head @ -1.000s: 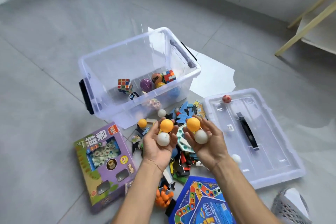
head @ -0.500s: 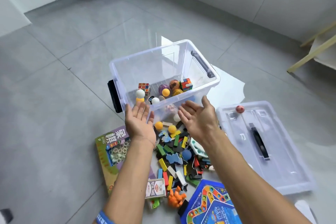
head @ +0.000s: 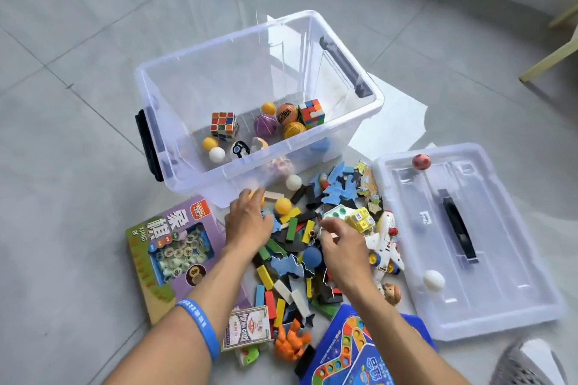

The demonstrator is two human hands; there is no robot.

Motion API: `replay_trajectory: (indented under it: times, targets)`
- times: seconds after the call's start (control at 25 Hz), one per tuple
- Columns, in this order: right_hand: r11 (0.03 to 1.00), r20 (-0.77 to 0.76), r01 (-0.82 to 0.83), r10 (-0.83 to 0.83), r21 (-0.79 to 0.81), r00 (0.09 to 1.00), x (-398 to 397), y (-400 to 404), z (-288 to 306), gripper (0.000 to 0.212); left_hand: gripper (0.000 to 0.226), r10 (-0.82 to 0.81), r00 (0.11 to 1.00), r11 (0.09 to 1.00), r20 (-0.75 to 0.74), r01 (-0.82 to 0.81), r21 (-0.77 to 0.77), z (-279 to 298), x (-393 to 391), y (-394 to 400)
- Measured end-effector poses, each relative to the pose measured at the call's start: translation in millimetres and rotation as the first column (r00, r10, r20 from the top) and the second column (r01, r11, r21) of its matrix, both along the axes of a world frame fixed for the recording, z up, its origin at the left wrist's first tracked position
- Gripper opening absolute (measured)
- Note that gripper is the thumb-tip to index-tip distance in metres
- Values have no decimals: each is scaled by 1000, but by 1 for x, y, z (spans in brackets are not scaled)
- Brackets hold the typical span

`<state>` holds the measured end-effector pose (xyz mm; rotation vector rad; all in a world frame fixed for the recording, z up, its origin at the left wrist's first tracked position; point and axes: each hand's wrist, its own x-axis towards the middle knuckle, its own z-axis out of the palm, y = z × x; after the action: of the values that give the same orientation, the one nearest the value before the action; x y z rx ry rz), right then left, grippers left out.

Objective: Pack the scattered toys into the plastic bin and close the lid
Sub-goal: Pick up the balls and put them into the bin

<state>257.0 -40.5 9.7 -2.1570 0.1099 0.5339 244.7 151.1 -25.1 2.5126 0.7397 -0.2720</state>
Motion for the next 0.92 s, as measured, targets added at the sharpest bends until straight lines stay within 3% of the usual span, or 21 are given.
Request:
replay_trajectory:
  times: [0.08, 0.2, 0.28, 0.4, 0.52, 0.6, 0.64, 0.72, 0.8, 0.92]
  targets:
    - [980, 85, -150, 162, -127, 983, -13, -9, -19, 19, 60, -88, 991, 996, -101, 89, 4, -15, 15, 2]
    - [967, 107, -200, 218, -156, 970, -30, -22, -38, 19, 65, -181, 965, 974, -191, 202, 98, -38, 19, -13]
    - [967, 131, -197, 219, -160, 967, -34, -30, -39, 20, 57, -233, 969, 948, -83, 246, 201, -47, 23, -26]
    - [987, 121, -134, 144, -92, 982, -36, -41, -30, 21, 46, -284, 955, 956, 85, 275, 105, -50, 35, -35]
    - [988, 216, 132, -112, -84, 970, -31, -66, -21, 27, 37, -22, 985, 990, 171, 45, -133, -51, 38, -42]
    - [912, 345, 347, -260, -220, 902, -26, -98, -22, 41, 31, 181, 966, 958, 187, -130, -255, -46, 36, -47]
    - [853, 337, 393, -278, -343, 899, -22, -115, -26, 48, 30, 222, 957, 950, 187, -169, -264, -42, 35, -48]
    - [770, 135, 260, -224, -583, 965, -20, -144, -37, 56, 31, 212, 957, 965, 200, -172, -200, -34, 35, -49]
    - [769, -20, 69, -106, -636, 994, -24, -160, -52, 49, 27, 128, 965, 990, 227, -112, -84, -26, 43, -47]
    - [792, 37, 59, -46, -608, 998, -24, -173, -63, 37, 43, -115, 991, 989, 62, 109, 96, -22, 67, -43]
